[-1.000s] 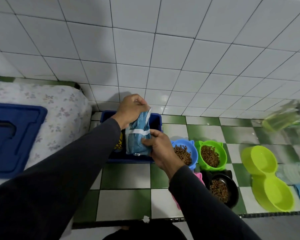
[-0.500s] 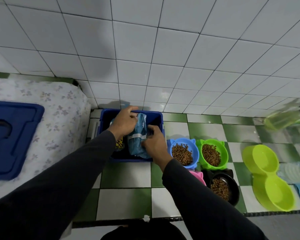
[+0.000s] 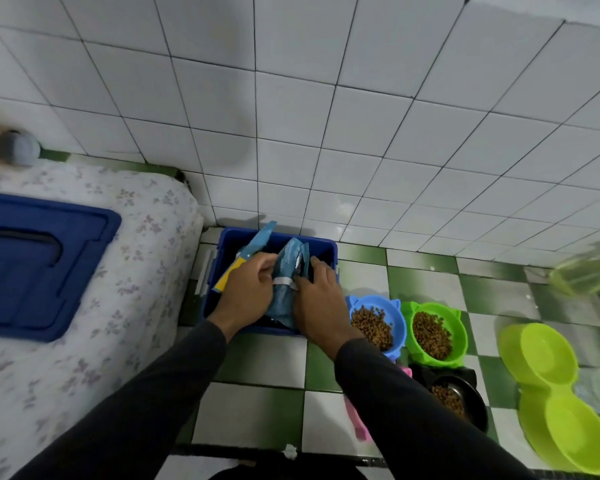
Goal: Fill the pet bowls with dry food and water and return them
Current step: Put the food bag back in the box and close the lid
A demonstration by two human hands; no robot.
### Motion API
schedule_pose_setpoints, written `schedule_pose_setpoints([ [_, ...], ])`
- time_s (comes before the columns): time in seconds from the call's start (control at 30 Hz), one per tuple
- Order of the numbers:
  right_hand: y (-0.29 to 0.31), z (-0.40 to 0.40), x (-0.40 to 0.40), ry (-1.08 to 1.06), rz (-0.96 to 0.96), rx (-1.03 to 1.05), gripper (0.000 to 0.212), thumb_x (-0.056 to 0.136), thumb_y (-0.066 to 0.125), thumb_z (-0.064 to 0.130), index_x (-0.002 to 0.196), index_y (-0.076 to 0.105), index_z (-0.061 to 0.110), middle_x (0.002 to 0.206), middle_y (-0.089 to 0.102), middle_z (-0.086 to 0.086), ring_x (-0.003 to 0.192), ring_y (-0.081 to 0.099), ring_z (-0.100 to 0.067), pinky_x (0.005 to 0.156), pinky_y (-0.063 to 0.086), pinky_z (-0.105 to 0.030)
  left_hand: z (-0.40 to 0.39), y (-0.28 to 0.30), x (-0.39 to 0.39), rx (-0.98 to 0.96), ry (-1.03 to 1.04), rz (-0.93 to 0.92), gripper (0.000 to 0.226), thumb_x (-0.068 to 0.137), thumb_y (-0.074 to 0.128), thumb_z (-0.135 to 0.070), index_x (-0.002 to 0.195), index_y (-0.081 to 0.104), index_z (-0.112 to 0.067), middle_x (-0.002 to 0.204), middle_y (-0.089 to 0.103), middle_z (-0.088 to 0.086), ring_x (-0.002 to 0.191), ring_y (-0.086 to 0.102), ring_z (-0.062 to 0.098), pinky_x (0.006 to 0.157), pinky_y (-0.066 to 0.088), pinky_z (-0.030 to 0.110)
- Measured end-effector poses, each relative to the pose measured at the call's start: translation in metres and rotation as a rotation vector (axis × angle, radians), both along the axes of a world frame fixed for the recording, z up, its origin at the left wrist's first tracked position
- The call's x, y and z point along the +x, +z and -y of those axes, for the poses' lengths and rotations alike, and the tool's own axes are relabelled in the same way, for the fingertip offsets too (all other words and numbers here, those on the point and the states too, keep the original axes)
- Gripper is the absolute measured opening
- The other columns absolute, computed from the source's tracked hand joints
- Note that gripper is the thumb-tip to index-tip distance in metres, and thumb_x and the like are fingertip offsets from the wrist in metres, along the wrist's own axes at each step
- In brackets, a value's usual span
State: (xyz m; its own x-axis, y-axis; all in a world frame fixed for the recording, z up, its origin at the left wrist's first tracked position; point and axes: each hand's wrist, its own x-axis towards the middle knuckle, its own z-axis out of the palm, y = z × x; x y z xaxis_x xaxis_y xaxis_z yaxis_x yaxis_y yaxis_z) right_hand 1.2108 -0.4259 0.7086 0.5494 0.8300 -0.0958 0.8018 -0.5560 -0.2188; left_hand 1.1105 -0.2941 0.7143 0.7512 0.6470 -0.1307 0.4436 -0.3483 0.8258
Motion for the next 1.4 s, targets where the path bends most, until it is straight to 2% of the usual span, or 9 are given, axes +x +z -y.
schedule_pose_setpoints([
  [0.07, 0.005, -0.001, 0.002, 0.002, -0.005, 0.004, 0.063, 0.092, 0.064, 0.043, 0.144, 0.048, 0.011, 0.158, 0.031, -0.023, 0.147, 0.028, -0.041, 0.119, 0.028, -0.05, -0.001, 0.008, -0.014, 0.093, -0.005, 0.014, 0.036, 0.103, 0.051, -0.003, 0.135, 0.063, -0.013, 0.132, 0.068, 0.003, 0.11, 0.061, 0.001, 0.089, 0.043, 0.001],
  [0.17, 0.019, -0.005, 0.003, 0.009, 0.004, 0.062, 0.062, 0.101, 0.045, 0.046, 0.152, 0.037, 0.011, 0.163, 0.025, -0.021, 0.151, 0.021, -0.039, 0.122, 0.023, -0.05, 0.0, 0.024, -0.035, 0.328, -0.024, -0.013, 0.035, 0.104, 0.044, -0.012, 0.132, 0.065, -0.009, 0.131, 0.068, 0.013, 0.121, 0.063, 0.024, 0.107, 0.043, 0.026],
  [0.23, 0.03, -0.009, 0.002, 0.067, -0.012, 0.077, 0.07, 0.103, 0.036, 0.055, 0.157, 0.028, 0.012, 0.166, 0.017, -0.019, 0.154, 0.013, -0.036, 0.124, 0.017, -0.05, 0.002, 0.04, -0.05, 0.523, -0.03, -0.071, 0.042, 0.101, 0.038, -0.021, 0.127, 0.066, -0.003, 0.129, 0.067, 0.022, 0.126, 0.061, 0.038, 0.107, 0.041, 0.038],
  [0.47, 0.075, -0.032, -0.018, 0.318, -0.034, 0.052, 0.082, 0.1, 0.025, 0.069, 0.162, 0.012, 0.016, 0.169, 0.003, -0.013, 0.156, 0.0, -0.033, 0.126, 0.004, -0.052, -0.004, 0.087, -0.124, 0.733, 0.129, -0.32, 0.064, 0.099, 0.034, -0.045, 0.137, 0.064, -0.003, 0.142, 0.06, 0.022, 0.14, 0.048, 0.043, 0.115, 0.038, 0.061],
  [0.63, 0.1, -0.061, -0.058, 0.48, -0.059, 0.079, 0.081, 0.1, 0.027, 0.069, 0.161, 0.009, 0.02, 0.17, 0.002, -0.011, 0.156, -0.001, -0.031, 0.126, 0.003, -0.051, -0.008, 0.109, -0.193, 0.747, 0.273, -0.456, 0.078, 0.098, 0.026, -0.063, 0.15, 0.053, -0.011, 0.157, 0.048, 0.014, 0.152, 0.034, 0.036, 0.123, 0.025, 0.059],
  [0.77, 0.112, -0.086, -0.1, 0.564, -0.059, 0.106, 0.086, 0.096, 0.023, 0.075, 0.161, 0.006, 0.022, 0.169, 0.005, -0.012, 0.155, 0.004, -0.032, 0.125, 0.004, -0.05, -0.02, 0.121, -0.245, 0.722, 0.347, -0.478, 0.086, 0.096, 0.027, -0.072, 0.15, 0.053, -0.01, 0.157, 0.048, 0.014, 0.152, 0.034, 0.035, 0.119, 0.032, 0.061],
  [0.93, 0.116, -0.123, -0.153, 0.598, -0.154, 0.088, 0.09, 0.094, 0.021, 0.079, 0.162, 0.0, 0.024, 0.17, -0.002, -0.01, 0.156, -0.003, -0.03, 0.125, 0.003, -0.05, -0.056, 0.128, -0.298, 0.695, 0.407, -0.471, 0.094, 0.096, 0.022, -0.079, 0.149, 0.054, -0.008, 0.155, 0.05, 0.017, 0.149, 0.04, 0.037, 0.116, 0.036, 0.061],
  [1.23, 0.105, -0.183, -0.22, 0.455, -0.162, -0.022, 0.1, 0.085, 0.012, 0.087, 0.162, 0.0, 0.023, 0.169, -0.006, -0.014, 0.155, -0.005, -0.037, 0.124, 0.002, -0.055, -0.148, 0.115, -0.34, 0.619, 0.459, -0.451, 0.089, 0.094, 0.028, -0.079, 0.158, 0.042, -0.019, 0.16, 0.042, 0.012, 0.146, 0.038, 0.031, 0.121, 0.031, 0.044],
  [1.4, 0.096, -0.2, -0.237, 0.303, -0.048, -0.068, 0.1, 0.086, 0.012, 0.087, 0.161, 0.013, 0.021, 0.167, 0.007, -0.019, 0.151, 0.013, -0.041, 0.121, 0.013, -0.061, -0.197, 0.094, -0.336, 0.501, 0.407, -0.486, 0.08, 0.098, 0.039, -0.069, 0.164, 0.025, -0.027, 0.169, 0.023, 0.01, 0.155, 0.022, 0.028, 0.126, 0.021, 0.04],
])
